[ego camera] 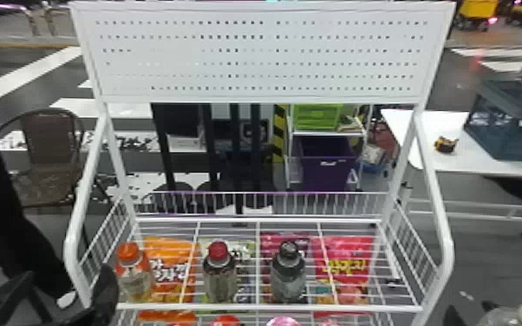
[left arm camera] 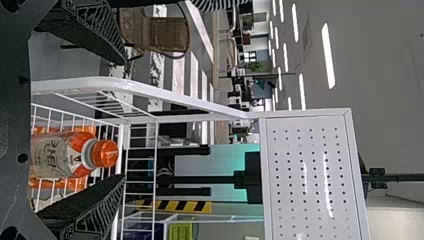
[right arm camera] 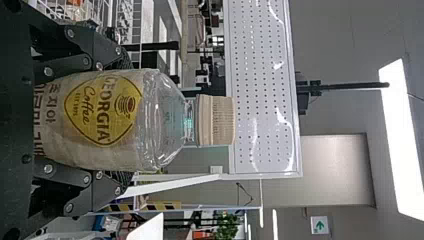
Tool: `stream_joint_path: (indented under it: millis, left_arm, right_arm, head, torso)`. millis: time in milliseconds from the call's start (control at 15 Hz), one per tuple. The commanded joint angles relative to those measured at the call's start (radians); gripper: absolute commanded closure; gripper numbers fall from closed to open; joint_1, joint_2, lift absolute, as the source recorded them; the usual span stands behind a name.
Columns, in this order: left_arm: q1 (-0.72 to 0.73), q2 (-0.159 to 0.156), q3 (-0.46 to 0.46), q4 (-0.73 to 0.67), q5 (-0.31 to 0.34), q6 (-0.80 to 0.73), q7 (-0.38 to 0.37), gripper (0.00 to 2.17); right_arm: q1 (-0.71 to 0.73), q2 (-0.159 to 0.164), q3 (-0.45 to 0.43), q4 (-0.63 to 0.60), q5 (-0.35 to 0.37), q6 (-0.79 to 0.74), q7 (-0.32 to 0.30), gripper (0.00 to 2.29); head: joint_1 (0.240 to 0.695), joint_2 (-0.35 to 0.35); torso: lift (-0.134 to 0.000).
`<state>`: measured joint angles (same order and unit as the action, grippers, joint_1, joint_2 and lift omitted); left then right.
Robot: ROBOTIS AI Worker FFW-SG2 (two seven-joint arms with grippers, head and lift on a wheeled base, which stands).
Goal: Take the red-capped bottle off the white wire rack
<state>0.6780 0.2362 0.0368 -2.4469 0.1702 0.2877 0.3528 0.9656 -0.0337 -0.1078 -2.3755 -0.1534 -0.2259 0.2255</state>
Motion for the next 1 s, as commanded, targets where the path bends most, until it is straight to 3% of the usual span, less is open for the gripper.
stream_joint_path:
  millis: [0,600,800,933]
  left_arm:
    - [0.000,0.000,0.000,-0.004,0.000,0.000,0.000,0.08]
    - [0.005,0.000,-0.012,0.005,-0.006,0.003,0.002,0.08]
    - [0.008,0.000,-0.147,0.127,-0.090,-0.129,0.015,0.08]
    - [-0.011,0.003,-0.232,0.246,-0.110,-0.224,0.037,0.08]
  right_arm:
    - [-0.001,0.000,-0.001,-0.001,0.000,0.001,0.000,1.43]
    - [-0.005,0.001,-0.001,0.004,0.005,0.004,0.000,1.43]
    - [-0.013,0.001,0.000,0.005,0.006,0.010,0.000,1.43]
    - [-0.013,0.001,0.000,0.007,0.006,0.014,0.000,1.43]
  head:
    - [0.499,0.000]
    - [0.499,0.000]
    - [0.499,0.000]
    - [0.499,0.000]
  torso:
    - [0.000]
    - [0.000]
    - [0.000]
    - [0.000]
